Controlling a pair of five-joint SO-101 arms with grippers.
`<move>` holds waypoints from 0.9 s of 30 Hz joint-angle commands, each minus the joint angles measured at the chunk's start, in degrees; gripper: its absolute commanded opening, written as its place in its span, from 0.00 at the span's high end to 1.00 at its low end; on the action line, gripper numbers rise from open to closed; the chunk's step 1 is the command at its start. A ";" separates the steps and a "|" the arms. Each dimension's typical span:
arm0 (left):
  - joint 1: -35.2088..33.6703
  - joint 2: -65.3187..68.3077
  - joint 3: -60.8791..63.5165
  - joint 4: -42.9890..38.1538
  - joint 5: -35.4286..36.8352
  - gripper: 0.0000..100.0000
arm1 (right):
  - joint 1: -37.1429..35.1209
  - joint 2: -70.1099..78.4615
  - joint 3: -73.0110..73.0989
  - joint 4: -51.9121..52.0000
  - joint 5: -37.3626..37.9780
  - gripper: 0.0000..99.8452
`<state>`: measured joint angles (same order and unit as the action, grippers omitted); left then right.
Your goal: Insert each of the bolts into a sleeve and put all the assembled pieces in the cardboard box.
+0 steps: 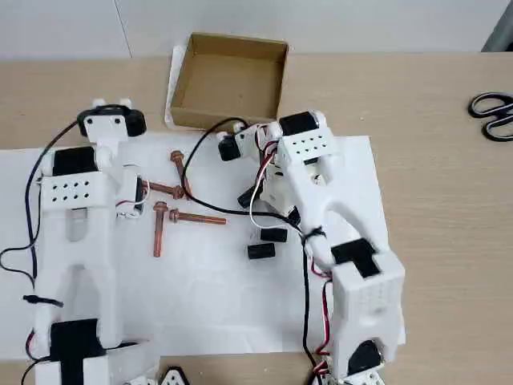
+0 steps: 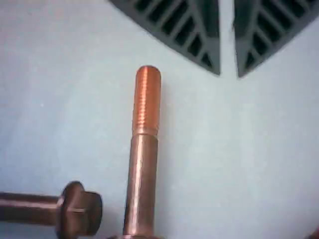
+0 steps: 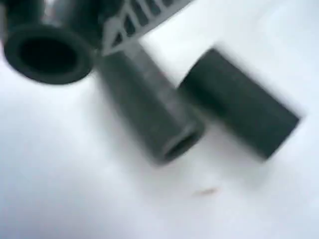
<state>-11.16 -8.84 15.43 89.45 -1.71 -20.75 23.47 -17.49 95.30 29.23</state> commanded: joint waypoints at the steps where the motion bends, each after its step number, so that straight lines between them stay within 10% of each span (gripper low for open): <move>1: -0.09 -0.44 0.04 -0.70 0.35 0.99 | 0.48 -8.75 -2.02 2.51 -0.97 0.99; 17: 2.73 -0.26 -4.00 -0.62 -1.23 0.93 | 10.59 -18.15 1.85 3.65 -8.62 1.00; 27: 7.38 16.35 -36.62 10.99 5.19 0.88 | 20.18 -18.24 6.51 3.65 -8.70 1.00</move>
<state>-4.04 2.24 -9.80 98.07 0.66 -2.29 8.97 -11.08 98.02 21.23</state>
